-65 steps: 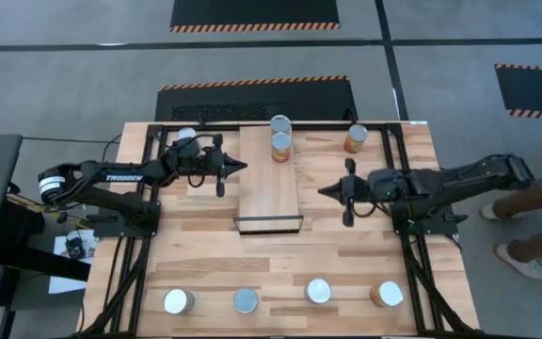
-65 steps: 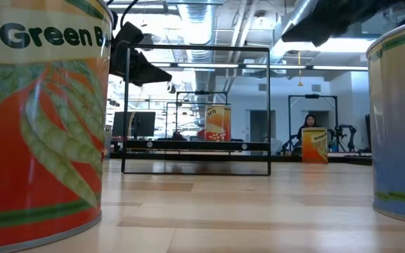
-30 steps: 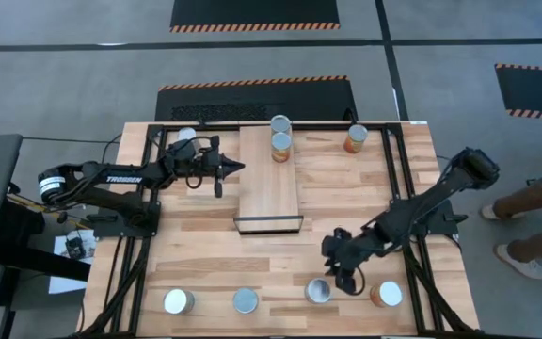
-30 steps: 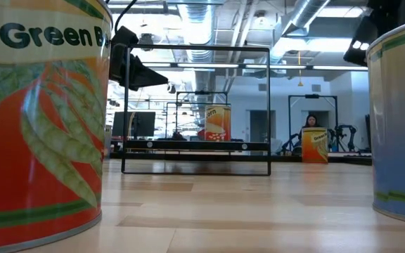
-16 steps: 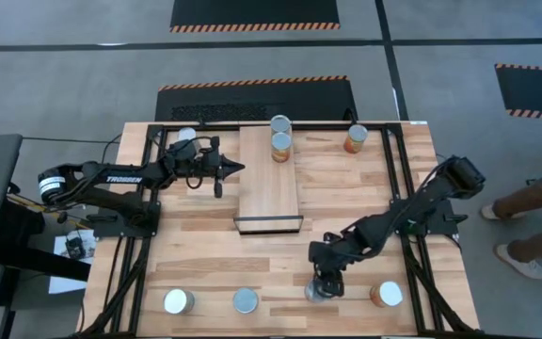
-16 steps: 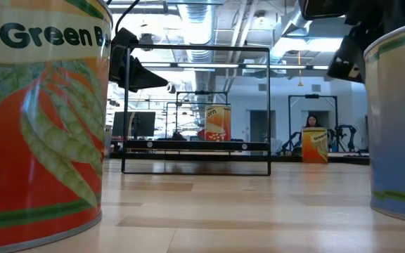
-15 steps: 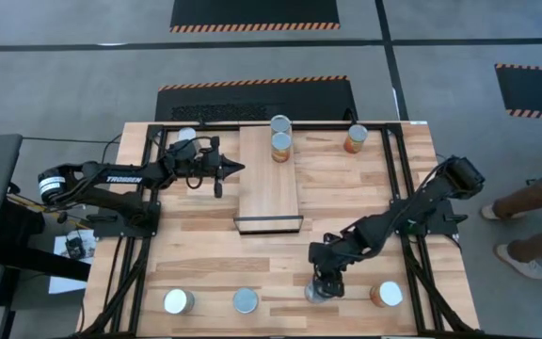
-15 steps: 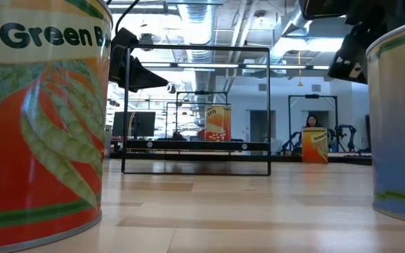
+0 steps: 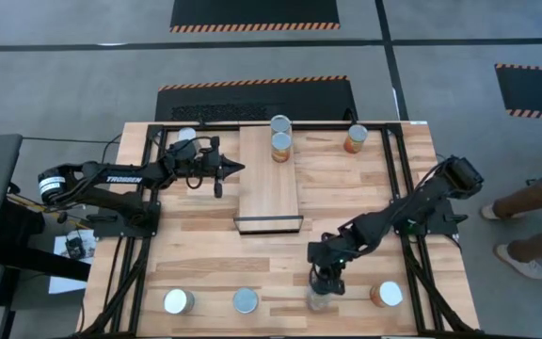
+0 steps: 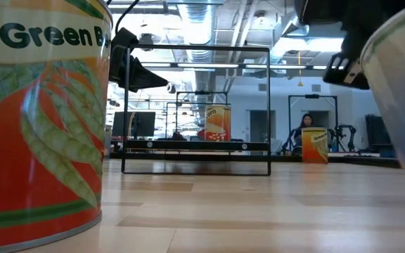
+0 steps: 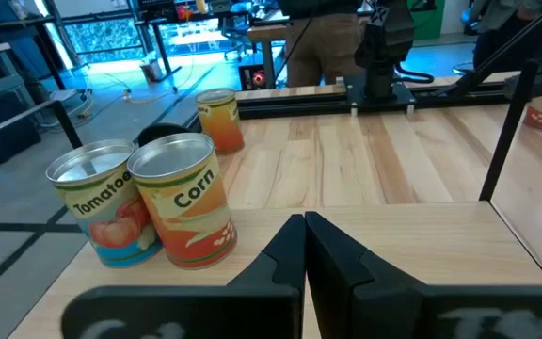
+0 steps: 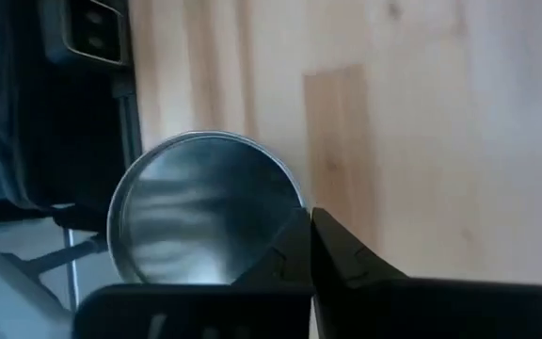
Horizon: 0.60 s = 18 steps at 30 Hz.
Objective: Pick and place cans onto a shelf
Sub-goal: Put the bottom canned peaches on the shelf
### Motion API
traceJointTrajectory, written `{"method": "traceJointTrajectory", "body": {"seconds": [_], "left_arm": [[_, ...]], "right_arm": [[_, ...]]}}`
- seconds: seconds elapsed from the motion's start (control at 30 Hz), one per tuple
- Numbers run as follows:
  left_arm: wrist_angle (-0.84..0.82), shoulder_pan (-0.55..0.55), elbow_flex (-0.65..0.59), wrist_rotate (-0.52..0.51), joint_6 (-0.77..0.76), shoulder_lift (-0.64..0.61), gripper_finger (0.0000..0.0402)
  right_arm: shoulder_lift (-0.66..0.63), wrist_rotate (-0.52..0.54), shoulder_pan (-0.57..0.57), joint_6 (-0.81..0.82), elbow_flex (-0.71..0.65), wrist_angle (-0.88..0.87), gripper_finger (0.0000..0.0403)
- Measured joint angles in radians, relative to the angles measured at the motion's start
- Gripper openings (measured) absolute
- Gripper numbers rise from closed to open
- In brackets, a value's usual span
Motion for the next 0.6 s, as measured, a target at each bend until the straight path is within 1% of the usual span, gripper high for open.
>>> {"method": "traceJointTrajectory", "body": {"seconds": [0.1,0.23,0.37,0.43,0.6], "left_arm": [[-0.004,0.000,0.000,0.000,0.000,0.000,0.0000],[-0.015,0.000,0.000,-0.030,0.011,0.000,0.0000],[-0.019,0.000,0.000,-0.037,0.011,0.000,0.0000],[-0.020,0.000,0.000,-0.037,0.013,0.000,0.0000],[-0.021,0.000,0.000,-0.037,0.014,0.000,0.0000]], "right_arm": [[-0.026,-0.029,-0.018,-0.008,0.036,-0.041,0.0014],[-0.088,-0.044,-0.019,-0.069,0.127,-0.119,0.0005],[-0.147,-0.020,-0.033,-0.112,0.251,-0.199,0.0007],[-0.166,0.033,-0.049,-0.146,0.337,-0.270,0.0007],[-0.173,0.233,-0.133,-0.262,0.589,-0.495,0.0004]]}}
